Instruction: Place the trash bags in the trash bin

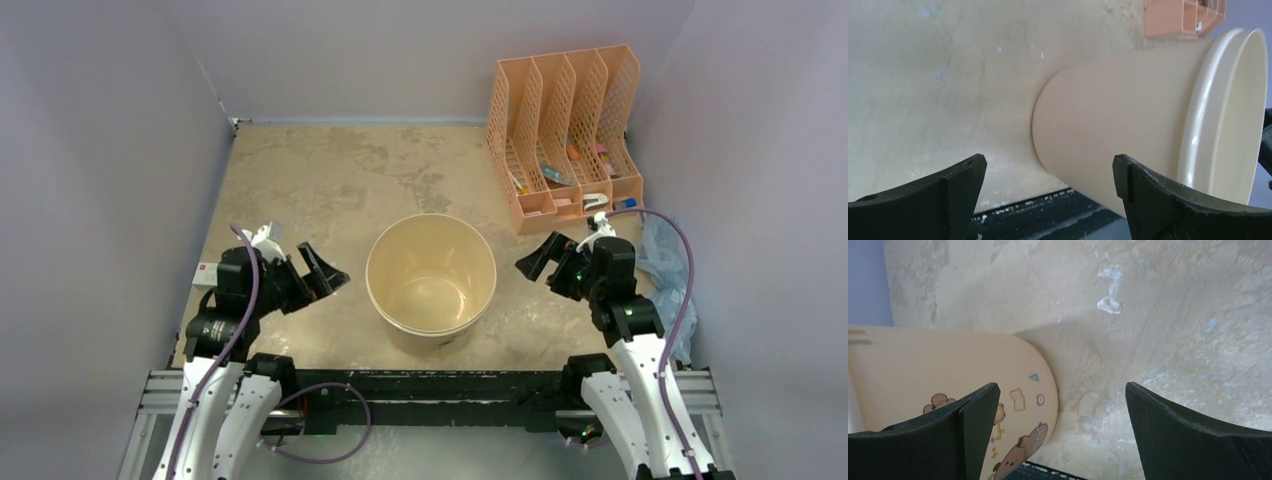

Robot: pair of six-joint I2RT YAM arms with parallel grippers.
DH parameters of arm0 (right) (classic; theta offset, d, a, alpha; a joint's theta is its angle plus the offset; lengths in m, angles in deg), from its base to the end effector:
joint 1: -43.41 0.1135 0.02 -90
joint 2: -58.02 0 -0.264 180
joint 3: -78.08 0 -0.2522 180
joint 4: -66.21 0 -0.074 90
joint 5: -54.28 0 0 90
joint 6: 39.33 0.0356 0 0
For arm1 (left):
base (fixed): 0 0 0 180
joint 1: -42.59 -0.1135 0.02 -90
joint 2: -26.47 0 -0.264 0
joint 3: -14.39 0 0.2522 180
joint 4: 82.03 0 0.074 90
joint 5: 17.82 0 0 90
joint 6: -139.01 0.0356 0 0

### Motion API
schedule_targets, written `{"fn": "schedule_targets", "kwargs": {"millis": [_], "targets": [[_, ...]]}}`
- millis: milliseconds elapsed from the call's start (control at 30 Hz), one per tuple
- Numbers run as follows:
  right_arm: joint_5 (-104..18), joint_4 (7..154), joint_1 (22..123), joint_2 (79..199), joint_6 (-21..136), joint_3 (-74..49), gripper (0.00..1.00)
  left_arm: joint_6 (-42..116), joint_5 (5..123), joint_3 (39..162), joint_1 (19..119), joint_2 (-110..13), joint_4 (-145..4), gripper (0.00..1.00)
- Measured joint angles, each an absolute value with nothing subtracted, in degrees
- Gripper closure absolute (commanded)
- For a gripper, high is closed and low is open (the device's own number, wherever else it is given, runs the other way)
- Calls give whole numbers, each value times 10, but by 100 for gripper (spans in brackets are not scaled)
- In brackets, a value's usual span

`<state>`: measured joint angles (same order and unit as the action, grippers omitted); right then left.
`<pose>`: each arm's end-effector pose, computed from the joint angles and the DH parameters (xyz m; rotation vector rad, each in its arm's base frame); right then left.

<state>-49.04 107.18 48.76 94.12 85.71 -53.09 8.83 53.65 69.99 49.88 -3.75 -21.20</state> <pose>0.1470 0.0220 0.2732 0.3988 2.0806 0.6679 0.1052 -0.0249 0.2920 -0.4586 2.2265 -0.8084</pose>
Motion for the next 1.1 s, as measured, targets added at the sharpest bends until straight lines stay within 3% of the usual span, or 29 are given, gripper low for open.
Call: {"fn": "schedule_targets", "kwargs": {"millis": [267,700,1100], "targets": [[-569,1085,486,940,862,-589,3,31,426,605,502,-19,-212,0],[-741,1120,519,932,815,-661,3,15,348,573,502,3,-236,1],[-809,960,653,886,945,-737,3,14,335,571,502,3,-245,1]]}}
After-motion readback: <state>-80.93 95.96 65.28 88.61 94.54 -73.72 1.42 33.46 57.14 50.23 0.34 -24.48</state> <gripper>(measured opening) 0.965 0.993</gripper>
